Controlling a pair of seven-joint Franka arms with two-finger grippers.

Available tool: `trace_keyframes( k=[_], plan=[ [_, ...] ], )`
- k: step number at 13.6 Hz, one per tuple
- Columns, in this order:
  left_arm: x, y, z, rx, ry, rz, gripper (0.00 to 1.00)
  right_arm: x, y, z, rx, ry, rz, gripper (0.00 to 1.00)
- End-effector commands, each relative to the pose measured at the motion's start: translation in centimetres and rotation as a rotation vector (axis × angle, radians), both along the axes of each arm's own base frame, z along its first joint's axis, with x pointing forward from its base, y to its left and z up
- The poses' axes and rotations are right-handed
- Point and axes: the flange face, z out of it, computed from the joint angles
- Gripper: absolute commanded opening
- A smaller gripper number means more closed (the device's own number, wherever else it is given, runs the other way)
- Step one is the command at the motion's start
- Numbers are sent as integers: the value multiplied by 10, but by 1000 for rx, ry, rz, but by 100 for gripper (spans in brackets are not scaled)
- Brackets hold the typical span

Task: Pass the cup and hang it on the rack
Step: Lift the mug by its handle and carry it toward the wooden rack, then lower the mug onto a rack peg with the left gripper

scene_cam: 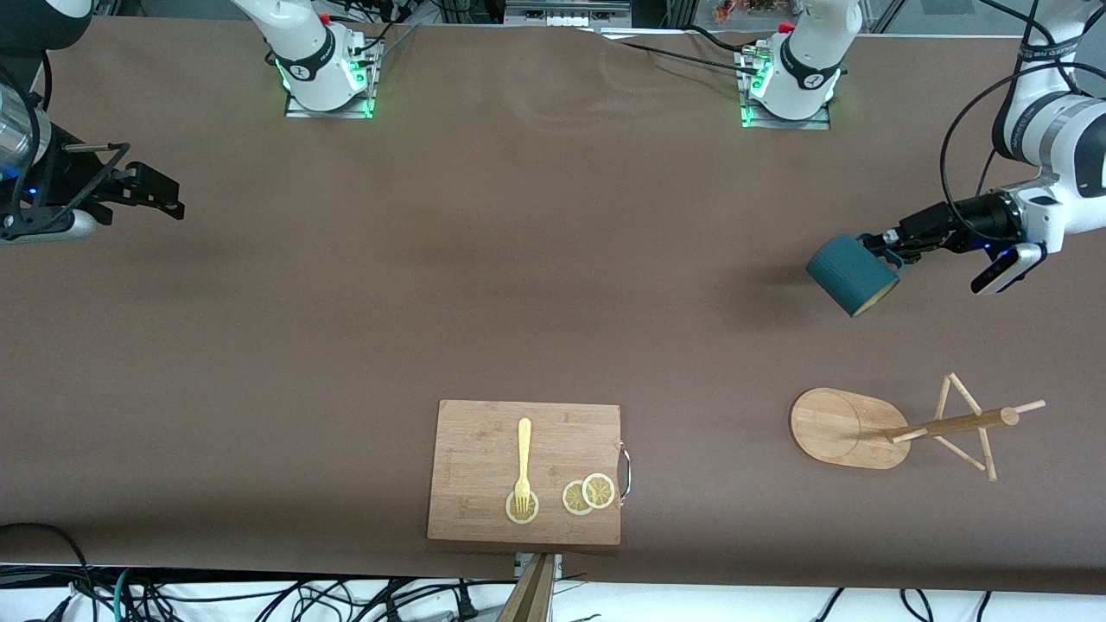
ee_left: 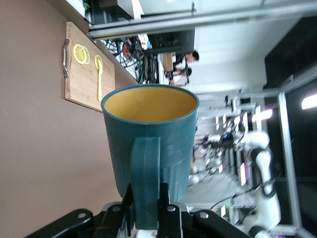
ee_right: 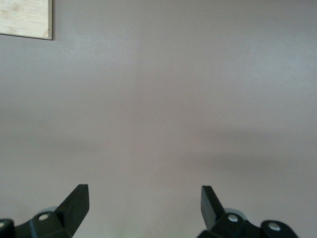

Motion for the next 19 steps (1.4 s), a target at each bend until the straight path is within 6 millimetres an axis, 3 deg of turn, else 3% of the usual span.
trace_keyframes(
  k=[1,5,9,11,15,19],
  plan=[
    [9,18,3,-142,163,100,0,-3,2,7,13,-10,-13,100],
    [24,32,-7,-285,229,188,0,-2,2,6,13,-8,-13,100],
    [43,54,-35,-392,220,201,0,-2,2,6,13,-8,-13,100],
    [45,56,-36,-401,215,210,0,-2,2,6,13,-8,-13,100],
    [58,63,-62,-463,221,249,0,-2,2,6,13,-8,-13,100],
    [68,70,-70,-489,215,270,0,-2,2,6,13,-8,-13,100]
  ],
)
